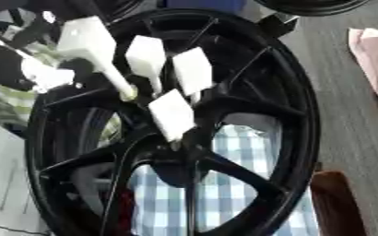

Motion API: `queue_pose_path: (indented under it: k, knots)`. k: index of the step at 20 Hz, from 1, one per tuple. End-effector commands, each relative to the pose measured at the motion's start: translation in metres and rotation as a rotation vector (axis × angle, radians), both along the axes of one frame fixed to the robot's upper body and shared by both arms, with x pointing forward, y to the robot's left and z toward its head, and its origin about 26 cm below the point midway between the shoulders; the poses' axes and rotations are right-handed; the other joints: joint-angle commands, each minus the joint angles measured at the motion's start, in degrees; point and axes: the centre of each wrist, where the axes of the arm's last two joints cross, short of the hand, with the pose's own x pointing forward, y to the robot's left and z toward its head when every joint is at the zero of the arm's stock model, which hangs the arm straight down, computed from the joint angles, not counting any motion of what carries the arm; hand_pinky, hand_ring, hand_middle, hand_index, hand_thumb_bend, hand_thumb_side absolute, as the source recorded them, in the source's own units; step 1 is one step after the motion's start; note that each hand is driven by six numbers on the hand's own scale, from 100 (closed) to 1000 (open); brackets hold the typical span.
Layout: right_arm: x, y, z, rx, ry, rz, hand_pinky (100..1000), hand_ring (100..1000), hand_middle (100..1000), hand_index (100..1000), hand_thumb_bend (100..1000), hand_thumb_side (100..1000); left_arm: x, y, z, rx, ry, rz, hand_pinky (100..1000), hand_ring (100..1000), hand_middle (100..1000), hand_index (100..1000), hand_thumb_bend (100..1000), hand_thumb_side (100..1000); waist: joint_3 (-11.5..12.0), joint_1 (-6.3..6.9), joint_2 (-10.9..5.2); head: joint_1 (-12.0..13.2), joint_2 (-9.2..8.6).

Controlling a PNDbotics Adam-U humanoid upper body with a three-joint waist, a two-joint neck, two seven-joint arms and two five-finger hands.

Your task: Pull the pin out of the wheel hub.

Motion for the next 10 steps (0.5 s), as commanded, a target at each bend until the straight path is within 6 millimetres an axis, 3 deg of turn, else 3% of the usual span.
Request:
queue_pose_path:
  k: [1,10]
  knots:
    - [-0.0017,-0.0032,0.0082,-0.027,-0.025,-0.007,804,570,686,613,100,717,-0.0107,0.0188,0.0173,-0.03,-0.099,0.108,576,183,108,362,100,146,0.07,0.13,-8.41,-0.25,-0.6]
    - [-0.0016,-0.0032,0.0084,-0.028,-0.026,-0.007,804,570,686,613,100,717,-0.0111,0.0225,0.0163,-0.045,-0.109,0.126,576,183,108,362,100,146,0.01,0.13,-8.39,-0.19,-0.61]
